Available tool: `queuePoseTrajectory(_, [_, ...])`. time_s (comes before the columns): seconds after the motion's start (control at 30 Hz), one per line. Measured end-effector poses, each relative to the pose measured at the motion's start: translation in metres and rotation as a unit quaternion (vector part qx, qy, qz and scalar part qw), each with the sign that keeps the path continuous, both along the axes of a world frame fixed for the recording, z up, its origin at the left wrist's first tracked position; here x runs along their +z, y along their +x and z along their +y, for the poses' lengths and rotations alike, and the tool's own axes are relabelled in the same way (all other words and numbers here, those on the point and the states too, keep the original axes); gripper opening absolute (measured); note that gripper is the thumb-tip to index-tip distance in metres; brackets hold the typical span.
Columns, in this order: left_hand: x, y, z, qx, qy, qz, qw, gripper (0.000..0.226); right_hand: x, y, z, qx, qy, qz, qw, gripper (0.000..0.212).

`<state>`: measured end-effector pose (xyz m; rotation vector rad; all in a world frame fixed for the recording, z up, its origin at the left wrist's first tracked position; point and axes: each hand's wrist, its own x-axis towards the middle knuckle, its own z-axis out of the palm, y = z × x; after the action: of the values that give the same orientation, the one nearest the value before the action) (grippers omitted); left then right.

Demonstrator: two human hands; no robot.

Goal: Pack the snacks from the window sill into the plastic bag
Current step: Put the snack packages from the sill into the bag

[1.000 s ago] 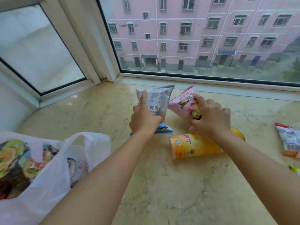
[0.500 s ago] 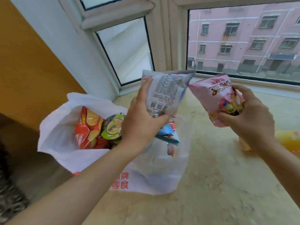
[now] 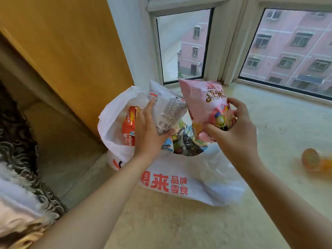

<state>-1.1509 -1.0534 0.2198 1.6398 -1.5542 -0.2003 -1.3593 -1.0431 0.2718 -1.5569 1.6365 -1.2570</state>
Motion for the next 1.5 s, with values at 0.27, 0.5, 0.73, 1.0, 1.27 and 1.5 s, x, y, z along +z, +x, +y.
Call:
queuePoseTrajectory(0.27, [-0.005,0.015,0.021,-0.040,0.163,-0.128,0.977,0.128,-0.019,0.044,0.005,-0.008,0.045,-0.033,0.998,0.076])
queuePoseTrajectory(0.5, [0.004,0.053,0.061,-0.023,0.182,-0.261,0.948,0.098,-0.027,0.060,0.007,0.007,0.042,0.010,0.999,0.079])
queuePoseTrajectory(0.73, [0.009,0.037,0.067,-0.045,0.161,-0.280,0.945,0.053,-0.024,0.069,0.004,0.025,0.052,0.067,0.996,0.093])
queuePoseTrajectory(1.0, [0.006,0.023,0.066,-0.100,0.141,-0.415,0.893,0.017,-0.021,0.067,0.004,0.091,0.102,0.083,0.987,0.097])
queuePoseTrajectory(1.27, [-0.005,0.023,0.049,-0.071,0.182,-0.476,0.857,0.026,-0.024,0.051,0.004,0.069,0.104,-0.049,0.991,0.084])
queuePoseTrajectory(1.5, [-0.003,0.024,0.071,-0.162,-0.056,-0.395,0.903,0.014,-0.030,0.053,0.009,0.030,0.070,-0.034,0.997,0.082])
